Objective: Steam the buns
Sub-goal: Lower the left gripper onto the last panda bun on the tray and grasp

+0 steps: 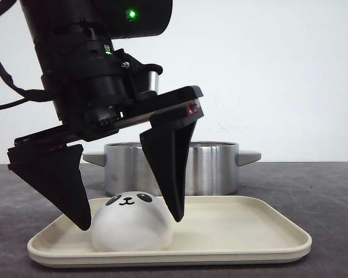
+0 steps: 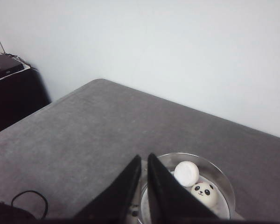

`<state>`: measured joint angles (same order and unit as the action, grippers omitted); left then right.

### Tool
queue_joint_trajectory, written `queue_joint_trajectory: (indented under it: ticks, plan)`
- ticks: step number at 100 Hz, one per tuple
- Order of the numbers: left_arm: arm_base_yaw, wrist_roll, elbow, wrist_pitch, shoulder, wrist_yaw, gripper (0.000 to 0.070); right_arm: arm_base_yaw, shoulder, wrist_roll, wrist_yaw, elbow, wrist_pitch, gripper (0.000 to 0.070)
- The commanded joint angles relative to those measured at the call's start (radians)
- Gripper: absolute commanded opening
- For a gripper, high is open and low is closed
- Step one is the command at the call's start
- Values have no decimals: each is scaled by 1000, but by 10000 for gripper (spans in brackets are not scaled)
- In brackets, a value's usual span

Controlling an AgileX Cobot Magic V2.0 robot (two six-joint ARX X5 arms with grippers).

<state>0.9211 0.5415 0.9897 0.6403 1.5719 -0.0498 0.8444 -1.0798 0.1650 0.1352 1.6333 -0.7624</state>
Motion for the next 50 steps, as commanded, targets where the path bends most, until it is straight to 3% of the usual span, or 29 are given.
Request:
queue_joint_trajectory:
  ticks: [1,12,25,50]
  plan:
    - [11,-6,13,-4,14,6,576,11,-10,14,4,18,0,16]
    - [11,-13,13,-6,14,14,271,11,-10,14,4,18,-2,17]
    - [11,-59,13,-5,14,21,5,11,-10,14,4,18,-2,16]
    - [13,-129,14,-5,2,33,0,11,-10,14,4,18,-10,17]
